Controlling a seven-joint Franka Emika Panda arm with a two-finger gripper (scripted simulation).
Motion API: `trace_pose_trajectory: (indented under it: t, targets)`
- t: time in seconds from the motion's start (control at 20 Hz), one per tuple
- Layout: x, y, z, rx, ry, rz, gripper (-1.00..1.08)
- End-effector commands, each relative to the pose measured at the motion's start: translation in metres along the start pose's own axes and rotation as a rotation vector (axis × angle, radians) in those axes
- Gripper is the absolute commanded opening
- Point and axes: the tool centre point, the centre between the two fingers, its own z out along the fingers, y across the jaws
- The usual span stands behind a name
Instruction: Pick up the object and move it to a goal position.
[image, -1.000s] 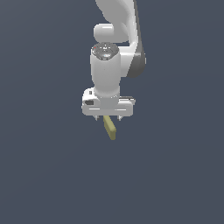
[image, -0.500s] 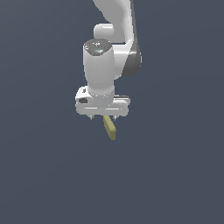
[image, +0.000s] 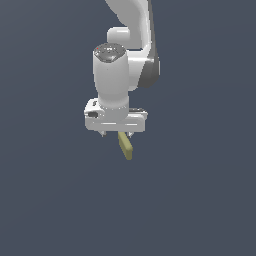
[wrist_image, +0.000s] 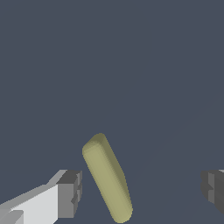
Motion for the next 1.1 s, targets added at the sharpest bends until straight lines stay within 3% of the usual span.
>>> trace_pose_trajectory:
  t: [0.0, 0.35, 1.05]
  targets:
    - [-0.001, -0.001, 0.002, 0.000, -0.002, -0.012, 1.00]
    - [-0.010, -0.006, 0.013, 0.003, -0.016, -0.103, 1.00]
    - [-0.042, -0.025, 0.049, 0.020, -0.060, -0.408, 1.00]
